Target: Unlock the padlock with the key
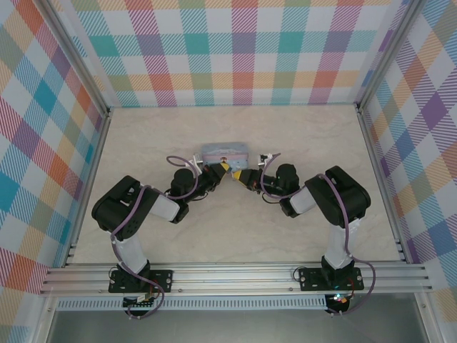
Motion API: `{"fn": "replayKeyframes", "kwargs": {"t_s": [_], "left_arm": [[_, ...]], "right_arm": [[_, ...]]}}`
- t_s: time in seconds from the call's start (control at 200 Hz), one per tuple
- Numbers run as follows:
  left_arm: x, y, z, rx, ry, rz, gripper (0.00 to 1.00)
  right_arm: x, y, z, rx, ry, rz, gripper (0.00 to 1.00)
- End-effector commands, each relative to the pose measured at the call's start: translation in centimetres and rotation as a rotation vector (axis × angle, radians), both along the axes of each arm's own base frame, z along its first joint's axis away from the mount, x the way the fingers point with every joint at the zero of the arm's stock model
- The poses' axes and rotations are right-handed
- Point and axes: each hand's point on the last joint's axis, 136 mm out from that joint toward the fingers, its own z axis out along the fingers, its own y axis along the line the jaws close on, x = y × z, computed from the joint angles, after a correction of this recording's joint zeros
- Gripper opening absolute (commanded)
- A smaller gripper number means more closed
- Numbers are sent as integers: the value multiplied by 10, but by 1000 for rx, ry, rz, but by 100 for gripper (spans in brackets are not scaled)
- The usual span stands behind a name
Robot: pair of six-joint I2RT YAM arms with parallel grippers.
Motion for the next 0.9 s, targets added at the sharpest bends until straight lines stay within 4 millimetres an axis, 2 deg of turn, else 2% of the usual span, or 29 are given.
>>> {"fn": "replayKeyframes", "kwargs": {"t_s": [0.0,0.09,0.275,0.445,0.58,0.725,0.9], "left_arm": [[-35,-35,40,-73,-113,-238,0],[-35,-36,39,-79,-104,-245,0],[-35,-36,27,-39,-93,-248,0],[-35,-36,13,-15,-80,-256,0],[-35,-33,11,-3,-86,-255,0],[-32,-30,6,26,-88,-247,0],[-24,-25,13,17,-101,-232,0]], "right_arm": [[6,6,18,-14,-192,2,3],[6,3,11,-34,-204,0,3],[11,-18,18,-21,-213,-47,2],[10,-23,21,-36,-218,-45,2],[9,-32,21,-46,-212,-59,2],[6,-31,22,-43,-204,-43,2],[0,-35,10,-70,-173,-44,2]]}}
